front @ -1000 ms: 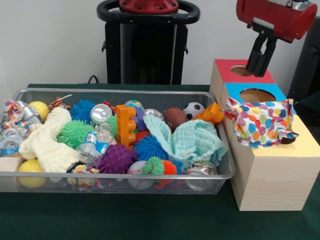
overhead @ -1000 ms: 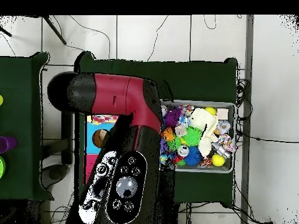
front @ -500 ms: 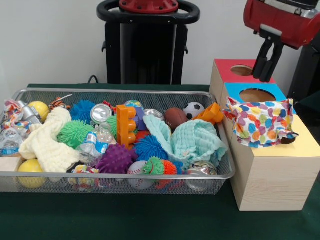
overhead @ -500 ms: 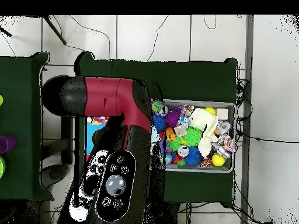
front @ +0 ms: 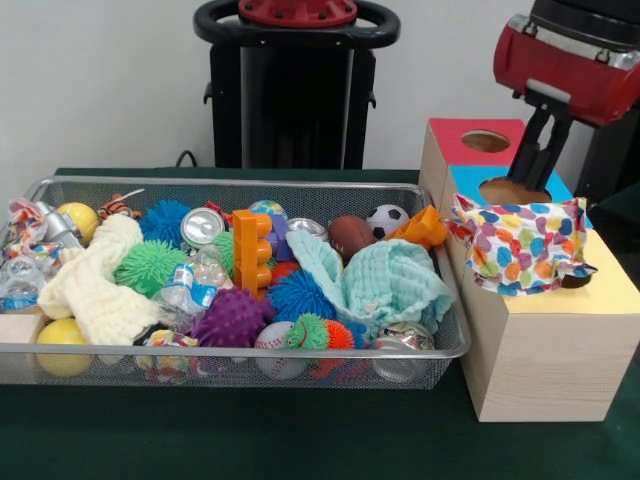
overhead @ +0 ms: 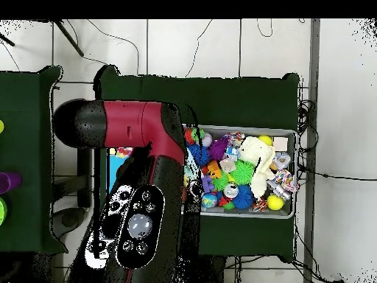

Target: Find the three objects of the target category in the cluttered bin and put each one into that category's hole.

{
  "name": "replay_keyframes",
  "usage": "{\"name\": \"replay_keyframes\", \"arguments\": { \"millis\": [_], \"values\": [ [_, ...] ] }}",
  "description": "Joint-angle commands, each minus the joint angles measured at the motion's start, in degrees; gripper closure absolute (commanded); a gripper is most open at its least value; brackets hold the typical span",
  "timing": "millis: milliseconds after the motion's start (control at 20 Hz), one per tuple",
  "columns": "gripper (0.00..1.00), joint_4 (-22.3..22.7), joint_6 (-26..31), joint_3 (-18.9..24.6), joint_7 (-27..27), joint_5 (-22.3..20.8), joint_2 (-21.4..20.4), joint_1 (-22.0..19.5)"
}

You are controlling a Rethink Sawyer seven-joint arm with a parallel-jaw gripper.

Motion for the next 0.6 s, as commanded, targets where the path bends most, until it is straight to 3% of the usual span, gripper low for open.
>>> {"name": "replay_keyframes", "arguments": {
  "millis": [50,600],
  "values": [
    [1.0,11.54,-5.46,5.98,-0.16,-3.37,3.24,-0.79],
    [1.0,10.99,-6.93,5.09,1.93,-4.13,4.98,0.84]
  ]
}}
